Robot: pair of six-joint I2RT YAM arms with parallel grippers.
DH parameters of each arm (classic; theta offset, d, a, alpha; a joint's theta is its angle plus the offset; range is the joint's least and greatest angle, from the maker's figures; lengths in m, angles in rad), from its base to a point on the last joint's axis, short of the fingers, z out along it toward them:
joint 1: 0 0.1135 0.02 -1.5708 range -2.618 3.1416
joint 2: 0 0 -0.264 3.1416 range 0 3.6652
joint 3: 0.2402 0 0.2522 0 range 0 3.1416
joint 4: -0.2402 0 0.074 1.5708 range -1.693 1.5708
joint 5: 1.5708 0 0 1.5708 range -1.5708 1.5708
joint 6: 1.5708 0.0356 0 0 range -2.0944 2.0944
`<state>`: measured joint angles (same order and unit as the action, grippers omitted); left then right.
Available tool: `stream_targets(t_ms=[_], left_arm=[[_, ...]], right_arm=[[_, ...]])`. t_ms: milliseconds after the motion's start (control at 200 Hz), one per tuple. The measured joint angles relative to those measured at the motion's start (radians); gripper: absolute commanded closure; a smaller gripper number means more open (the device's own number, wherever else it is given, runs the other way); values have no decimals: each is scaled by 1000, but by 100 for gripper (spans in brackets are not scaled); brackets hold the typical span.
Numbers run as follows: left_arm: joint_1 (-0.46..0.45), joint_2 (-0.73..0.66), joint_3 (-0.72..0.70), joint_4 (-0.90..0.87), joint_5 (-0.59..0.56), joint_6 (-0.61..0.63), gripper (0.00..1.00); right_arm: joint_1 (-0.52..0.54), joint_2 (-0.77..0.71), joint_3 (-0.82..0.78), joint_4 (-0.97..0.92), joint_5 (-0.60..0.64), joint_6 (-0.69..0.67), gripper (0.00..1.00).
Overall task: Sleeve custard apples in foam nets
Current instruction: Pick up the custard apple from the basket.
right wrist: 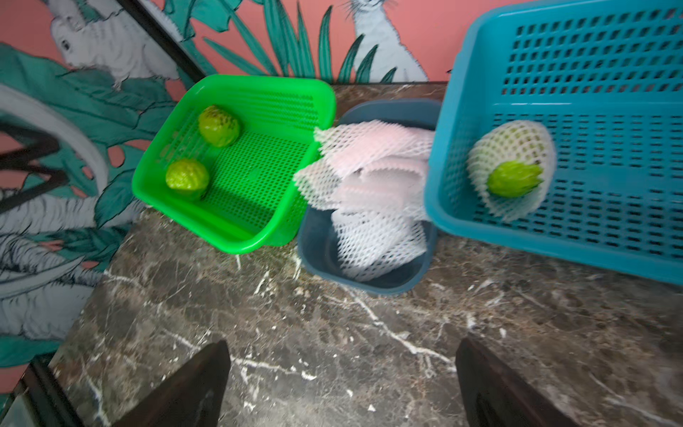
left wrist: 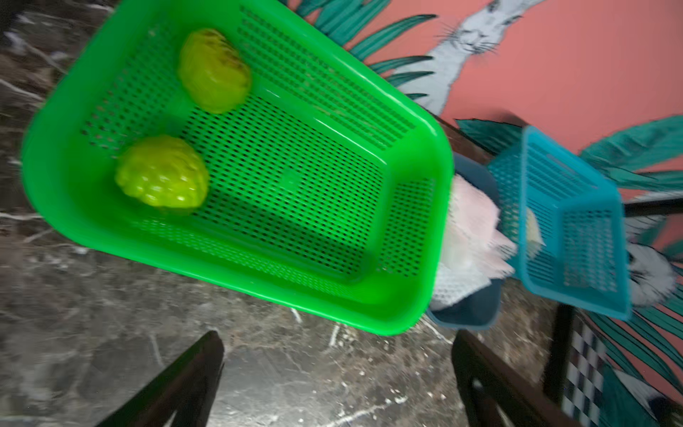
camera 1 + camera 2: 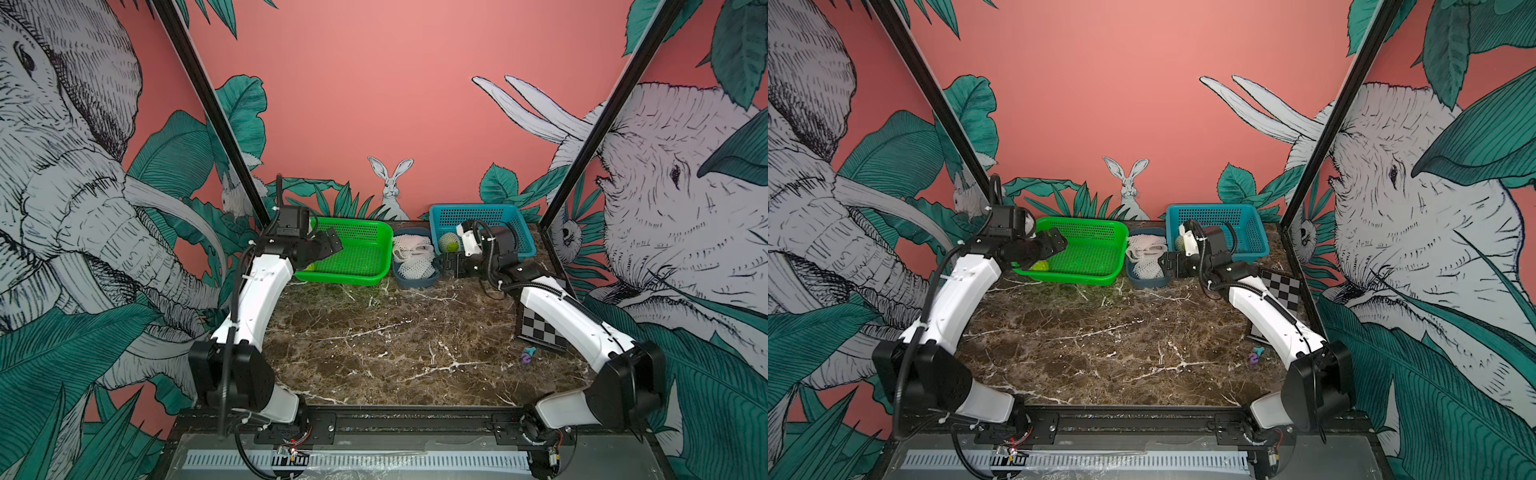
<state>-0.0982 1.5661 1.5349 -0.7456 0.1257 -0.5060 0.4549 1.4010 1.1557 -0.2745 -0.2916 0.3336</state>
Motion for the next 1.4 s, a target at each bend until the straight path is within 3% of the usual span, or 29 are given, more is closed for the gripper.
stream_targets(t_ms=[165,480,805,1235,1400], left_arm=[[43,191,167,-92,-39,71,10],[61,492,396,-225,-151,144,7],[89,597,458,-270,-254,163,6],[95,697,486,-279,-290,167,8],[95,737,519,-282,-291,169,14]], right_arm=[[70,-53,-124,38,-29,3,3],[126,-74,-206,84,-50,28,3],[130,-73,-206,109,-68,42,4],[134,-72,-207,136,-87,63,4],[134,-72,-207,136,-87,67,4]])
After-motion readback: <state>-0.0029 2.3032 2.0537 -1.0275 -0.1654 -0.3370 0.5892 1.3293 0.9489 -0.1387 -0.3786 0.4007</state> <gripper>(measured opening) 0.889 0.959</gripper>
